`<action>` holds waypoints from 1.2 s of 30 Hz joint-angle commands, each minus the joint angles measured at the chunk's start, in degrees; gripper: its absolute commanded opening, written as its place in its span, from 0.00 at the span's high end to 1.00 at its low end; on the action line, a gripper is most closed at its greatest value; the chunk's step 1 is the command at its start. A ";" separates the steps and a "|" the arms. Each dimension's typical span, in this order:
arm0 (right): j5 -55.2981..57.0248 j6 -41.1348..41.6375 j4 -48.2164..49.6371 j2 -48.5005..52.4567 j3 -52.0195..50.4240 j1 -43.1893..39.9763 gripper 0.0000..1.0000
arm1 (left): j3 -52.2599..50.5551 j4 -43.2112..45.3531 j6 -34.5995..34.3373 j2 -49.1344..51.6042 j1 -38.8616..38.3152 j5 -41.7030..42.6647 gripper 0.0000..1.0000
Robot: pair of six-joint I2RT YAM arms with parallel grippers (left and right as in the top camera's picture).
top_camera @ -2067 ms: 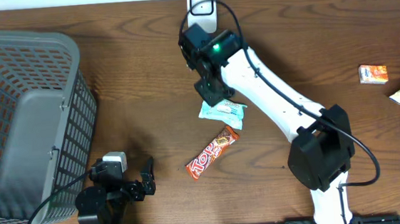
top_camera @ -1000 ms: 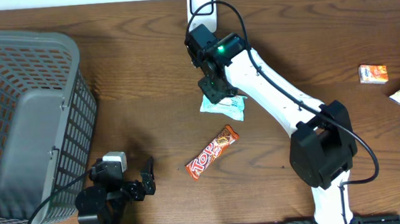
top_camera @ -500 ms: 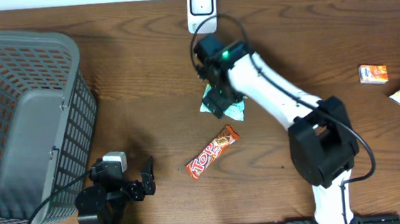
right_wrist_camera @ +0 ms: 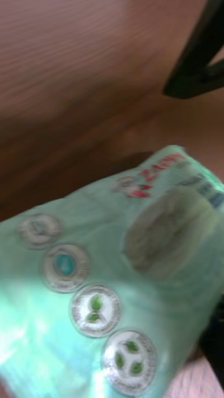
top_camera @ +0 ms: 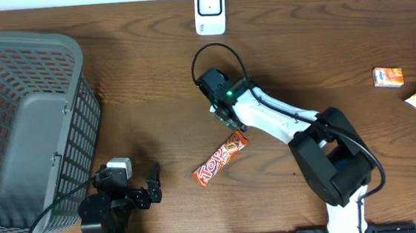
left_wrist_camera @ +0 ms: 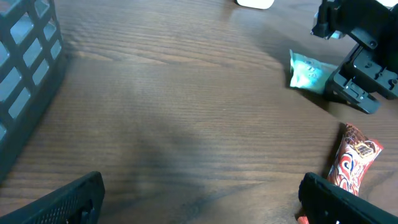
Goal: Scan the item barcode
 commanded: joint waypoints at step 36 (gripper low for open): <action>-100.21 -39.60 -45.66 0.26 13.57 -31.91 0.99 | -0.59 -0.66 0.57 -0.11 0.20 0.70 0.00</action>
